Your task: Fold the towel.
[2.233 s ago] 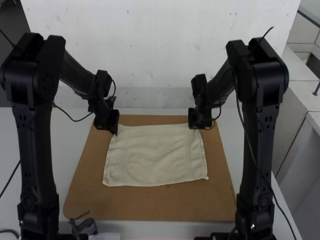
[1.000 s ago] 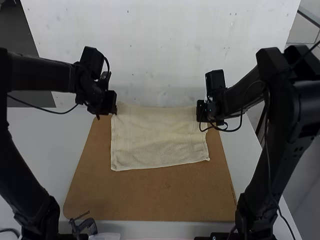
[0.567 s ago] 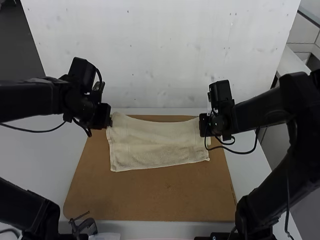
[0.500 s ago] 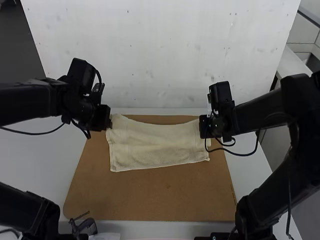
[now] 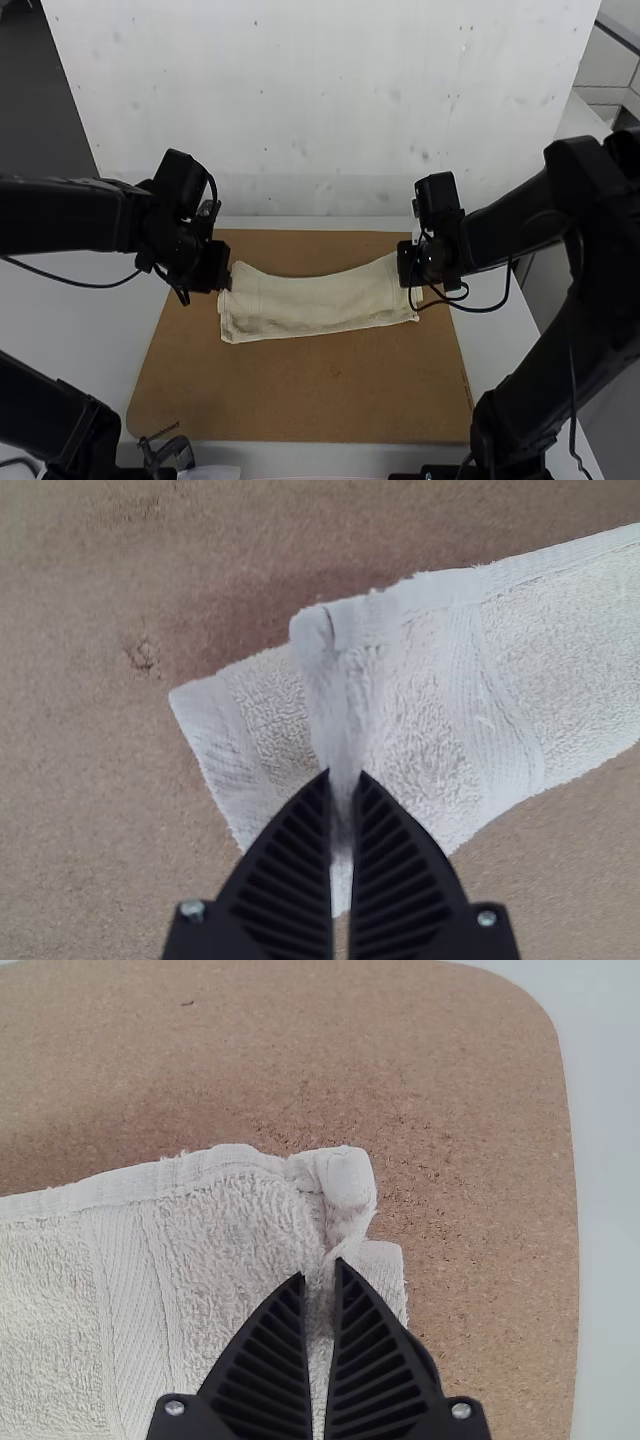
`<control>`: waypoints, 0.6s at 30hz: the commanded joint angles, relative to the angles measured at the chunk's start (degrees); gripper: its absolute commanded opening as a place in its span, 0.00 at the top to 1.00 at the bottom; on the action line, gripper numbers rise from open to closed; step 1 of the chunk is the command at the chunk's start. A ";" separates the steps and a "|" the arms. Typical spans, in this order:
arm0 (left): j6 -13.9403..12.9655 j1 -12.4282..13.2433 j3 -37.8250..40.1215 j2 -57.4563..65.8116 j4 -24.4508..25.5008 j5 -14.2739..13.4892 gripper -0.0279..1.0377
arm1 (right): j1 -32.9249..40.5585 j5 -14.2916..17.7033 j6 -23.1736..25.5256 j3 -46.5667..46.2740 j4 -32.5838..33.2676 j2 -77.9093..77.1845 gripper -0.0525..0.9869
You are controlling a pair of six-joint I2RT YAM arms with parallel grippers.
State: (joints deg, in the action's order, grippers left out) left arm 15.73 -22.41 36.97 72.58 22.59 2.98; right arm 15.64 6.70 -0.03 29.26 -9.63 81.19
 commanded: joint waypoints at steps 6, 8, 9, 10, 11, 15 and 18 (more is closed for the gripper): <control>-0.61 0.88 3.02 9.34 -1.14 -0.43 0.96 | 0.45 1.04 0.12 3.09 -1.53 5.30 0.93; -0.78 1.41 3.46 10.39 -1.58 -0.43 0.96 | 0.18 1.04 0.12 3.70 -1.53 6.09 0.93; -0.78 1.58 3.63 10.83 -1.67 -0.43 0.96 | 0.09 1.04 0.12 3.88 -1.45 6.44 0.93; -0.78 1.85 3.72 11.45 -1.85 -0.52 0.96 | 0.09 1.04 0.12 3.97 -1.45 6.70 0.93; -0.78 1.94 3.81 11.97 -2.20 -0.61 0.96 | 0.09 1.30 0.12 4.06 -1.36 7.23 0.93; -1.75 3.17 3.90 14.26 -5.54 -0.70 0.96 | 0.18 2.53 0.12 4.49 -1.09 8.72 0.93; -1.84 3.61 4.78 15.75 -6.42 -0.79 0.96 | 0.09 3.41 0.12 4.67 -0.66 9.43 0.93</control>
State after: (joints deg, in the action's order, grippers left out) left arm 15.00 -19.68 39.27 86.96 16.80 2.96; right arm 15.64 7.88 -0.03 32.36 -10.41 89.93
